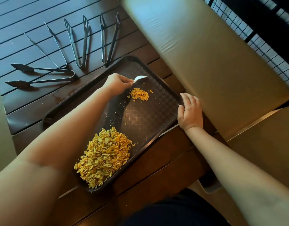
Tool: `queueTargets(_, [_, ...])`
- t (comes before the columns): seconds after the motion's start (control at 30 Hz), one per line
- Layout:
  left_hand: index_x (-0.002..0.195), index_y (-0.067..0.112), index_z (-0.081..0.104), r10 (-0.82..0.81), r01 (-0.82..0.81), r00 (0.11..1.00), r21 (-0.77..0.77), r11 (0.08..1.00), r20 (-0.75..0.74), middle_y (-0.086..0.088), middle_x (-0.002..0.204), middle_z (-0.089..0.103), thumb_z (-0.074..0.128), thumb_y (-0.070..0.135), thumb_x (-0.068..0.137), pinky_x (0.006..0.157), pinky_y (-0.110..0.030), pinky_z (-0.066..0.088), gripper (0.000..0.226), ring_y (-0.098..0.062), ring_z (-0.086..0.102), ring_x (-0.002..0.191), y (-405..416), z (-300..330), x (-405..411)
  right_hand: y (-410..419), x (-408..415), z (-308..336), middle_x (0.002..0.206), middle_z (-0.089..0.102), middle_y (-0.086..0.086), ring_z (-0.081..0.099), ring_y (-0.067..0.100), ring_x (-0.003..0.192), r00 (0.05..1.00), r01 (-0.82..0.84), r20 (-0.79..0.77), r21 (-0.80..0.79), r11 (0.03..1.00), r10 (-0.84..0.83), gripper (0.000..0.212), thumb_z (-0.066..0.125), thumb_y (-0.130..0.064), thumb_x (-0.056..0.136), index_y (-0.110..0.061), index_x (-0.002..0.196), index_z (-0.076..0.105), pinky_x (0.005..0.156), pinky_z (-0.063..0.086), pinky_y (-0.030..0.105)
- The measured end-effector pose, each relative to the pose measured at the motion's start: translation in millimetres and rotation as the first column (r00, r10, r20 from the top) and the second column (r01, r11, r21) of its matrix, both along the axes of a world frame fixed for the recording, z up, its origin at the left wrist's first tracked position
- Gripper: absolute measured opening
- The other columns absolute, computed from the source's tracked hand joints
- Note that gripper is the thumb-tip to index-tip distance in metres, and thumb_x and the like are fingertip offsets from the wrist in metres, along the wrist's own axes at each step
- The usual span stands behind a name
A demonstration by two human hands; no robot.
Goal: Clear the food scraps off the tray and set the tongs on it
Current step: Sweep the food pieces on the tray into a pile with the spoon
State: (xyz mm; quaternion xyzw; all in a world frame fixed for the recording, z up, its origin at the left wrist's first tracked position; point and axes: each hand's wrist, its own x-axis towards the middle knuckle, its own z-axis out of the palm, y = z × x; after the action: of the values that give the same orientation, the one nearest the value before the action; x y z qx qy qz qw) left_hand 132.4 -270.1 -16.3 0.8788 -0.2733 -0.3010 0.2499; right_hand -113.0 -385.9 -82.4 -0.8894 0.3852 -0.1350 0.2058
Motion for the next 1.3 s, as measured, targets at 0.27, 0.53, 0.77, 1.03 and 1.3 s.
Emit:
queueTargets(0.27, [0.112, 0.018, 0.068, -0.188, 0.194, 0.981, 0.152, 0.969, -0.053, 0.004, 0.103, 0.064, 0.064, 0.027, 0.086, 0.081, -0.024, 0.038, 0.028, -0.004, 0.052, 0.084, 9.9, 11.9, 4.3, -0.4, 0.3, -1.9, 0.131, 0.053, 0.013, 0.045, 0.030, 0.122, 1.000, -0.004, -0.003, 0.005, 1.000, 0.004, 0.048, 0.037, -0.024, 0.088, -0.006, 0.130, 0.053, 0.105, 0.037, 0.044])
queueTargets(0.53, [0.108, 0.023, 0.070, -0.175, 0.175, 0.984, 0.037, 0.984, 0.015, 0.009, 0.100, 0.064, 0.064, 0.030, 0.086, 0.072, -0.021, 0.040, 0.024, -0.006, 0.054, 0.085, 2.0, 11.9, -4.3, 0.0, 0.1, -1.0, 0.134, 0.052, 0.012, 0.042, 0.028, 0.124, 1.000, 0.005, -0.014, 0.015, 1.000, -0.005, 0.053, 0.031, -0.028, 0.087, -0.009, 0.132, 0.051, 0.105, 0.035, 0.042])
queueTargets(0.77, [0.111, 0.020, 0.069, -0.311, 0.302, 0.950, 0.141, 0.943, 0.042, 0.007, 0.094, 0.057, 0.064, 0.029, 0.086, 0.079, -0.021, 0.037, 0.027, -0.006, 0.051, 0.090, 6.5, 9.7, -10.4, 0.5, -0.9, -0.8, 0.133, 0.052, 0.012, 0.043, 0.028, 0.124, 1.000, -0.001, -0.012, 0.010, 1.000, 0.001, 0.053, 0.030, -0.028, 0.088, -0.008, 0.132, 0.052, 0.105, 0.035, 0.041])
queueTargets(1.03, [0.110, 0.022, 0.069, -0.337, 0.340, 0.940, 0.203, 0.918, -0.048, 0.015, 0.082, 0.054, 0.061, 0.023, 0.088, 0.079, -0.026, 0.038, 0.023, 0.000, 0.047, 0.075, 42.0, 19.6, 19.1, 0.6, -1.7, -1.5, 0.133, 0.052, 0.013, 0.044, 0.030, 0.123, 1.000, 0.000, -0.009, 0.001, 1.000, 0.001, 0.051, 0.033, -0.026, 0.088, -0.007, 0.131, 0.052, 0.104, 0.037, 0.043])
queueTargets(1.3, [0.124, 0.023, 0.059, 0.061, -0.065, 0.995, -0.047, 0.997, -0.076, 0.003, 0.100, 0.056, 0.055, 0.017, 0.093, 0.083, -0.027, 0.045, 0.032, -0.008, 0.053, 0.083, 46.9, 2.6, 4.1, 0.3, -0.9, -0.3, 0.134, 0.051, 0.012, 0.042, 0.029, 0.125, 1.000, 0.000, -0.020, 0.004, 1.000, 0.000, 0.051, 0.033, -0.027, 0.089, -0.008, 0.132, 0.051, 0.105, 0.035, 0.042])
